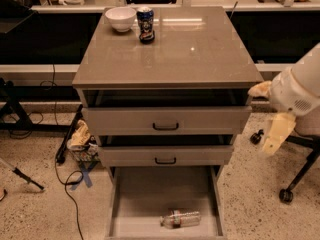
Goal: Pick water bottle from bottom drawer and place on counter
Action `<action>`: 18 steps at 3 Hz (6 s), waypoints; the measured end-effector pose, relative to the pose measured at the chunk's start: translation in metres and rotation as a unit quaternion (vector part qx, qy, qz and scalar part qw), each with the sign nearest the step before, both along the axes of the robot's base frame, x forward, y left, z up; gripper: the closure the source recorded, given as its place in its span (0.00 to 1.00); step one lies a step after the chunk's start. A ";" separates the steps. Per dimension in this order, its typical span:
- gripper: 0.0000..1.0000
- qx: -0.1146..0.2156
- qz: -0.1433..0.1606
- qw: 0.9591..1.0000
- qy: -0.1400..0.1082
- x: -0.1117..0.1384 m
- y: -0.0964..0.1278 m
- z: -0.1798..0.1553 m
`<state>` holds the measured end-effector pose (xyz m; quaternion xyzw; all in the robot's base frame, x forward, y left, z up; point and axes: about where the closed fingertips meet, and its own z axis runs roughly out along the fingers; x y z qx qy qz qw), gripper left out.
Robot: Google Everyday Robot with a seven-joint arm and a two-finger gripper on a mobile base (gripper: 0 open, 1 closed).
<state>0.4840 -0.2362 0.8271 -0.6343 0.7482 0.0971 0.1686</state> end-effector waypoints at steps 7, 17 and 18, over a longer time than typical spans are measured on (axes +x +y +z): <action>0.00 0.202 0.136 0.966 0.081 -0.021 0.027 -0.293; 0.00 0.207 0.176 0.962 -0.029 0.001 0.128 -0.525; 0.00 0.192 0.193 0.961 -0.049 0.013 0.136 -0.544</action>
Offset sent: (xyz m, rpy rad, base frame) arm -0.0055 0.0126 -0.0671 0.1672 0.0496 0.0721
